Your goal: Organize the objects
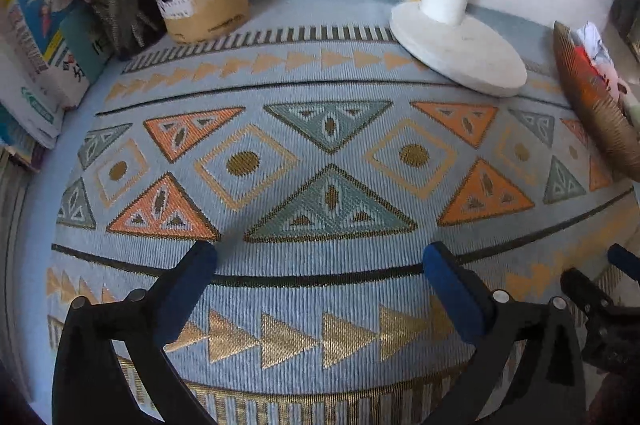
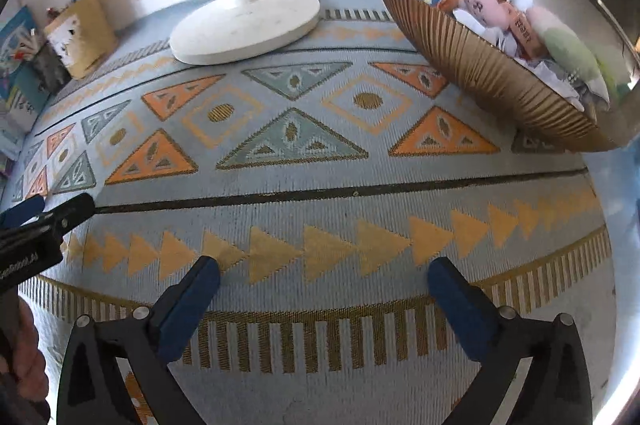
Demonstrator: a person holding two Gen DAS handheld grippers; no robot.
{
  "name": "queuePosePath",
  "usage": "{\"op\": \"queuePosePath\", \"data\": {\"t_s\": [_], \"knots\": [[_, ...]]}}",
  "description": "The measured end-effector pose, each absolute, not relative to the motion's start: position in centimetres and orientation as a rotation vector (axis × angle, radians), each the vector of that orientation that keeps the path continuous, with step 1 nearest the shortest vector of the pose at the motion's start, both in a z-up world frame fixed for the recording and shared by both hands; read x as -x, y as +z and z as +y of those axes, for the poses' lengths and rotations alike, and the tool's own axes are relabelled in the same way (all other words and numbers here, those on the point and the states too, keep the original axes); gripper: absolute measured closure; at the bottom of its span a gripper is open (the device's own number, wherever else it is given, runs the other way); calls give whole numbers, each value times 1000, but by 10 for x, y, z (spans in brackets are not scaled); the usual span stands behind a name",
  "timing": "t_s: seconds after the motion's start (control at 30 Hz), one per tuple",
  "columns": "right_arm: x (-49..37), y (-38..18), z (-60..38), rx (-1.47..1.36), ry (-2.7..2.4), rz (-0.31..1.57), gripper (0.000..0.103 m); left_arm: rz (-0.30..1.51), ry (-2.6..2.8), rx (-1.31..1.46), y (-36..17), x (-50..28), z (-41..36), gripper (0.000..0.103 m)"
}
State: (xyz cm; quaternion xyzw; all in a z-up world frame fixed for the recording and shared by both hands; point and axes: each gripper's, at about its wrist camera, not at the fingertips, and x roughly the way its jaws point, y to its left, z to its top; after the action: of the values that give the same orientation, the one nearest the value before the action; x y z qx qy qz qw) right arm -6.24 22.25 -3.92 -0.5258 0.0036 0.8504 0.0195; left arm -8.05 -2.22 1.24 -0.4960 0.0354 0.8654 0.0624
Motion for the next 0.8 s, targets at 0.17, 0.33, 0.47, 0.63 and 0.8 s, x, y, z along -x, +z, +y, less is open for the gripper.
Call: {"op": "queuePosePath", "data": {"t_s": [0.17,0.33,0.47,0.63,0.8], "knots": [[67,-41,222,1592,2629,36,0,76,2697,1414,14,64,-19,0],[79,-41,218,1454,2693,33,0,69,2713,1414,19,57,-16,0],[72,-40,219,1390,2698,54,0,54,2731,1391,13,67,-25,0],[63,-38,222,1380,2710,54,0,54,2730,1391,13,68,-26,0],[75,-39,226,1430,2747,18,0,54,2730,1391,13,66,-28,0]]}}
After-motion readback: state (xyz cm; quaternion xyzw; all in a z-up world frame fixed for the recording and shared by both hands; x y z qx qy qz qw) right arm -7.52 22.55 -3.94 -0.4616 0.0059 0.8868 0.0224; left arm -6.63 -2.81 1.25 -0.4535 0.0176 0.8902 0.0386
